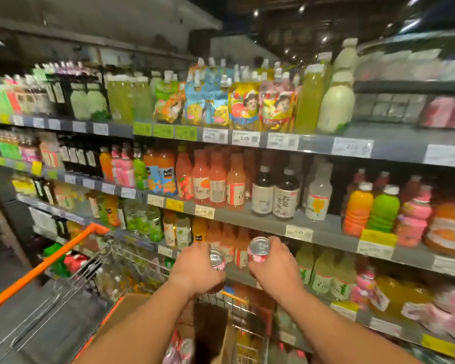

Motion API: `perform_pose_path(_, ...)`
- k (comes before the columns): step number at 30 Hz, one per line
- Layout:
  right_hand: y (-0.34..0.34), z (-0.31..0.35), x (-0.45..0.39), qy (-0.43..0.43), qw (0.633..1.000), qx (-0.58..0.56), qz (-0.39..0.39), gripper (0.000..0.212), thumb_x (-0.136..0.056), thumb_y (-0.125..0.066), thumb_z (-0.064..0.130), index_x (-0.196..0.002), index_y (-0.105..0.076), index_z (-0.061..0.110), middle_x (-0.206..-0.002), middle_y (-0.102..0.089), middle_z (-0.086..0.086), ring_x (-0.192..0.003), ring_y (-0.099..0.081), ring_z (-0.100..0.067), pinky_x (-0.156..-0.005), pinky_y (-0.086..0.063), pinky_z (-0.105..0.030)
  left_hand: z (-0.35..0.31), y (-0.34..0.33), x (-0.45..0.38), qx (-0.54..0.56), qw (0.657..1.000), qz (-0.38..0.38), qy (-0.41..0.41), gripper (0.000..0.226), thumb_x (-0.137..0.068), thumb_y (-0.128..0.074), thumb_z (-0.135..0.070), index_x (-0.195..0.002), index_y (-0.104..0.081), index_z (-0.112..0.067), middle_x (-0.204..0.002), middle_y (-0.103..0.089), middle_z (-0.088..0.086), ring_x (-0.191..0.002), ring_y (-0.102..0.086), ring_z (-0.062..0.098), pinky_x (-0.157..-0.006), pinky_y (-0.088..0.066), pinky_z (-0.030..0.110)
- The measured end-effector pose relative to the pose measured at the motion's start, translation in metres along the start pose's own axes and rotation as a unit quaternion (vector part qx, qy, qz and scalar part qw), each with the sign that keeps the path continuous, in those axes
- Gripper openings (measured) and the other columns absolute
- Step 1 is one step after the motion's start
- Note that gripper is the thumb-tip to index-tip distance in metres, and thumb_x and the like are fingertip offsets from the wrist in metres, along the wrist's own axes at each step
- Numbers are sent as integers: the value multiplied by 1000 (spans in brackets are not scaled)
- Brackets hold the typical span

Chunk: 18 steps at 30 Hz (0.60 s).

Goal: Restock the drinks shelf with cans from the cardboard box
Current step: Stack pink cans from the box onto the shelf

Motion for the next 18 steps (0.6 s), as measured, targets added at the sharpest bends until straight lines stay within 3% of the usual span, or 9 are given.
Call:
perform_pose_path(6, 130, 7, -9, 3, 992, -6, -127, 38, -71, -64, 36, -105, -56, 21, -102, -64, -4, -98, -63, -29, -76, -49, -31, -114, 67, -7, 91, 989, -37, -108, 36, -73, -78, -35, -97, -55, -21, -93, -63, -4, -89, -63, 20, -71, -45, 26)
perform_pose_path(10, 210, 11, -6, -1, 983, 12, -181, 52, -71, -67, 41, -114, -51, 18, -112, -64, -6, -105, -60, -30, -80, -47, -33, -184, 101, -7, 115, 980, -54, -152, 63, -69, -77, -50, -119, -54, -18, -105, -71, 2, -97, -68, 25, -77, -52, 31)
perform_pose_path(12, 247, 11, -1, -5, 979, 17, -203, 45, -72, -68, 39, -108, -52, 17, -110, -65, -7, -103, -61, -30, -79, -47, -33, -218, 116, -3, 132, 974, -60, -173, 70, -59, -72, -57, -115, -56, -19, -100, -74, 2, -93, -70, 23, -81, -56, 33)
perform_pose_path(15, 296, 9, 7, -8, 976, 33, -216, 47, -70, -69, 39, -109, -54, 19, -109, -65, -5, -102, -61, -28, -75, -44, -31, -268, 134, 4, 175, 961, -67, -203, 59, -59, -77, -47, -106, -55, -19, -97, -72, 1, -89, -70, 21, -78, -58, 34)
perform_pose_path(18, 340, -1, 11, -1, 972, 56, -228, 51, -69, -70, 43, -110, -53, 20, -110, -66, -5, -103, -61, -28, -76, -46, -32, -316, 141, 9, 196, 950, -80, -231, 68, -66, -84, -40, -124, -58, -16, -111, -70, 5, -99, -67, 25, -84, -55, 33)
Point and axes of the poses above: each hand's wrist, its own x-axis away from the middle knuckle, its own y-axis out of the back of the hand, z = x × y, the point moved 4 cm from there along -x, towards the middle knuckle
